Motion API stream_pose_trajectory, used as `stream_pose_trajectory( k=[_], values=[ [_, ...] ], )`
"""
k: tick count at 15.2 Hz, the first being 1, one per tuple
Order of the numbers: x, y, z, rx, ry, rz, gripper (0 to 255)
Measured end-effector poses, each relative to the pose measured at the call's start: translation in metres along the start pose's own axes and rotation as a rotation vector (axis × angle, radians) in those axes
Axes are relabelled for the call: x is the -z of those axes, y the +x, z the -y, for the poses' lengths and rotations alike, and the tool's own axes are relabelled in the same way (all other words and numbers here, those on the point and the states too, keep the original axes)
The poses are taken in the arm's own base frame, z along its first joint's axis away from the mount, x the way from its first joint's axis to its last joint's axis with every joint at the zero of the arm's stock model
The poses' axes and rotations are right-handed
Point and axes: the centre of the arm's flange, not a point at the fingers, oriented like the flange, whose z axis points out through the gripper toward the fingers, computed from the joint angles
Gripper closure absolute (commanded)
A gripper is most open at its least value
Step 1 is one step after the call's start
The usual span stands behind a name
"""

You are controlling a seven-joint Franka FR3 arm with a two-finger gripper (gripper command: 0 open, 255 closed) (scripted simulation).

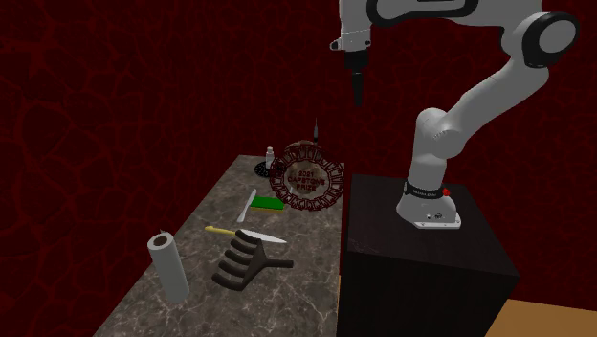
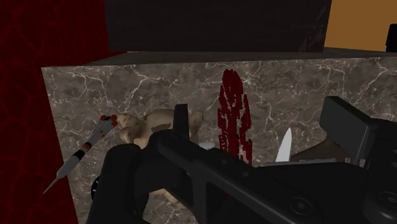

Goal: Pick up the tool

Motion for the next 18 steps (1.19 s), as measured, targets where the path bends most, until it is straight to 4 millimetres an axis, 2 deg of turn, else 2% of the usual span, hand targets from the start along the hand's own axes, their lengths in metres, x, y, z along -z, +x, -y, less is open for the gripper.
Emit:
stream_pose_trajectory(
  k=[2,6,18],
  values=[
    [-0.004,0.003,0.003,0.0,0.0,0.0,0],
    [-0.031,0.024,0.031,-0.001,-0.001,0.002,0],
    [-0.129,0.107,0.128,-0.007,-0.003,0.004,0]
  ],
)
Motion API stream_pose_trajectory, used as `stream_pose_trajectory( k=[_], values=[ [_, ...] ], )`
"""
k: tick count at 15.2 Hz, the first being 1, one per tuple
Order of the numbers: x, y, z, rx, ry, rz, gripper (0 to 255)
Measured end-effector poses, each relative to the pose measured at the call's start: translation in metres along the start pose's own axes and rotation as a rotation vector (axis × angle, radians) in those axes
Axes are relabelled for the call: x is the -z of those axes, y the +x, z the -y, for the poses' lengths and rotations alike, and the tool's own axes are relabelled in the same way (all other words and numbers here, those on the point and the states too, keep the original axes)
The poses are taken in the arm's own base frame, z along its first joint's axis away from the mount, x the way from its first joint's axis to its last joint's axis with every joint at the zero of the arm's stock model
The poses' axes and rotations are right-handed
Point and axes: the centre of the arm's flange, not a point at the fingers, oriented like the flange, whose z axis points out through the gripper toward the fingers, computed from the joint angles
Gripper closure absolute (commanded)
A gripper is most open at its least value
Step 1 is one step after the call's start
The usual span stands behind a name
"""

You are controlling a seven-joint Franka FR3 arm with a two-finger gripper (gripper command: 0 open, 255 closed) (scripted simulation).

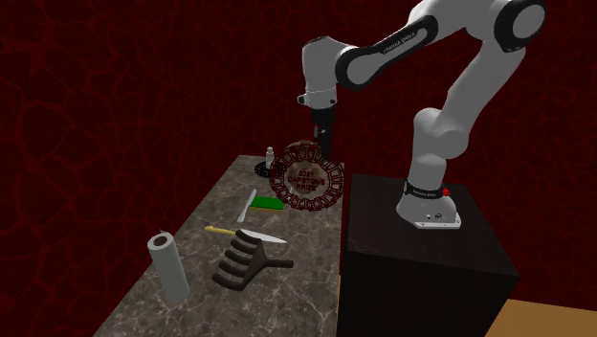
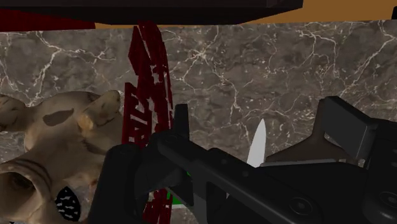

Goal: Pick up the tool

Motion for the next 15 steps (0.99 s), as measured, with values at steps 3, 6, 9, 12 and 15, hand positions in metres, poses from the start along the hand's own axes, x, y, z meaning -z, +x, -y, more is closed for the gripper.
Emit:
stream_pose_trajectory(
  k=[3,6,9,12,15],
  values=[
    [-0.024,0.018,0.025,-0.002,-0.001,0.0,0],
    [-0.047,0.039,0.051,-0.003,-0.001,0.001,0],
    [-0.073,0.06,0.075,-0.004,-0.001,0.001,0],
    [-0.095,0.078,0.099,-0.006,-0.002,0.001,0],
    [-0.118,0.101,0.124,-0.007,-0.002,0.002,0]
  ],
)
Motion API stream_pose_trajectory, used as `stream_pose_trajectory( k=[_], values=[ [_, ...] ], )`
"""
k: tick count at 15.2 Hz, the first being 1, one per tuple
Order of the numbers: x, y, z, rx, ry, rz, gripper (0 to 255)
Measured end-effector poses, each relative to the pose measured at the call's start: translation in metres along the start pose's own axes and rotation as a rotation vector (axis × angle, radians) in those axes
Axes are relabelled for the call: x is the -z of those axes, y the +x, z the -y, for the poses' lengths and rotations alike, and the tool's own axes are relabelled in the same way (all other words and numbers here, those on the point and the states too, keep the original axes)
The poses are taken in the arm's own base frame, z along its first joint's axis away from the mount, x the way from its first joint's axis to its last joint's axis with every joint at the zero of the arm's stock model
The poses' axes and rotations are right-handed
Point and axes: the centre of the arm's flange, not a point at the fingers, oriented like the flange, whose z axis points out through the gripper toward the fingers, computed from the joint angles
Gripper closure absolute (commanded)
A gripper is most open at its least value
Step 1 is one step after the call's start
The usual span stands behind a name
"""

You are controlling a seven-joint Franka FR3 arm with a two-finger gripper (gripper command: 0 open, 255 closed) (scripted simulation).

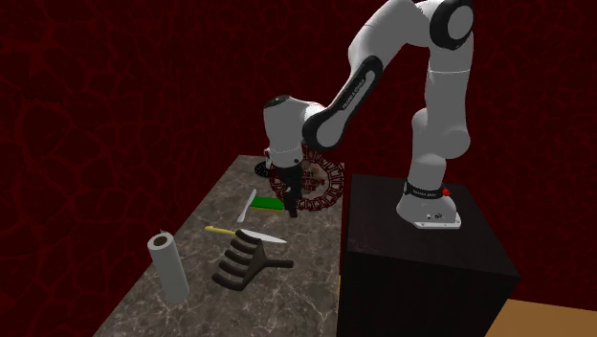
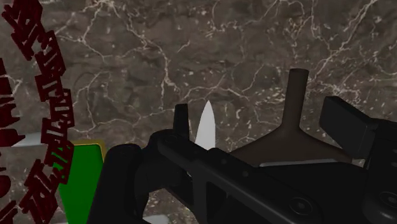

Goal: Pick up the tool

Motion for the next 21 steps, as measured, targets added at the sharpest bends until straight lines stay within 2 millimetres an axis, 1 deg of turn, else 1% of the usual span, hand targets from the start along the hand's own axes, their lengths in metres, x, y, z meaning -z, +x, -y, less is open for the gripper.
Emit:
stream_pose_trajectory(
  k=[2,3,4,6,8,10,11,12,15,19,20,21],
  values=[
    [-0.012,0.01,0.013,-0.001,0.0,0.0,0],
    [-0.02,0.02,0.021,-0.001,0.0,-0.001,0],
    [-0.031,0.028,0.032,-0.002,0.0,0.0,0],
    [-0.052,0.04,0.048,-0.002,0.0,0.001,0],
    [-0.067,0.054,0.066,-0.004,0.0,0.002,0],
    [-0.082,0.067,0.079,-0.005,0.0,0.001,0],
    [-0.091,0.071,0.087,-0.005,0.0,0.002,0],
    [-0.099,0.074,0.091,-0.005,0.0,0.002,0],
    [-0.113,0.081,0.096,-0.006,0.0,0.002,0],
    [-0.134,0.083,0.096,-0.006,-0.001,0.002,0],
    [-0.136,0.083,0.097,-0.006,-0.001,0.002,0],
    [-0.137,0.084,0.097,-0.006,-0.001,0.002,255]
  ],
)
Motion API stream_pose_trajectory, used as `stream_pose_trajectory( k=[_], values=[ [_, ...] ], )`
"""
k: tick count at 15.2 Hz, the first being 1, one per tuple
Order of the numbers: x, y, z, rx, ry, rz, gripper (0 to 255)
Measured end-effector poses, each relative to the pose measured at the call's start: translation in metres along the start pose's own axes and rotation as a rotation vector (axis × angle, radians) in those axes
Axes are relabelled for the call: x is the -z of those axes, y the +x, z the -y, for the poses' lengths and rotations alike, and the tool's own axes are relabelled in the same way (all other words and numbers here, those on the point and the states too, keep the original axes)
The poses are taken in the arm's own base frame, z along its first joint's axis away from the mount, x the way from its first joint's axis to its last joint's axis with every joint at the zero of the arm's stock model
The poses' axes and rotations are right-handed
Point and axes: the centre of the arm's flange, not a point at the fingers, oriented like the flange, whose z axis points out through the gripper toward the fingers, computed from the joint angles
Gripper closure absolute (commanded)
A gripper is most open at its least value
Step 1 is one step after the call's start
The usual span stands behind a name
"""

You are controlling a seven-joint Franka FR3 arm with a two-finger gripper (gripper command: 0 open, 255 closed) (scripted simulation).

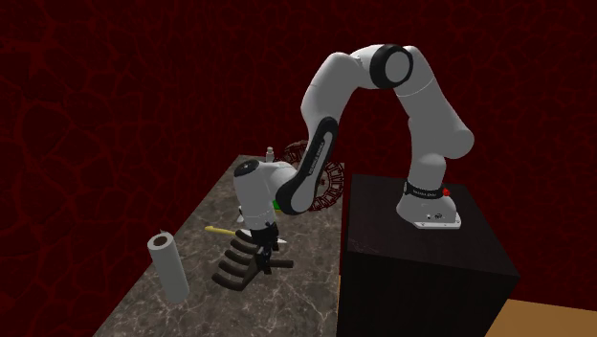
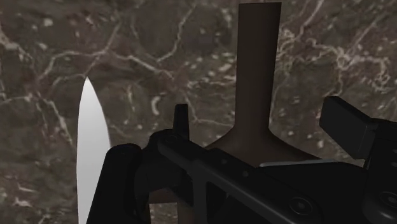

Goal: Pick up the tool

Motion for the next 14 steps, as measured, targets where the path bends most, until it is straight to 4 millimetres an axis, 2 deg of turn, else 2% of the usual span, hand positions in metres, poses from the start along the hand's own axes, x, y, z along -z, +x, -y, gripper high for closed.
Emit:
stream_pose_trajectory(
  k=[10,14],
  values=[
    [-0.001,0.0,0.0,0.0,0.0,0.0,255],
    [0.015,-0.002,0.001,0.0,0.0,0.0,255]
  ],
)
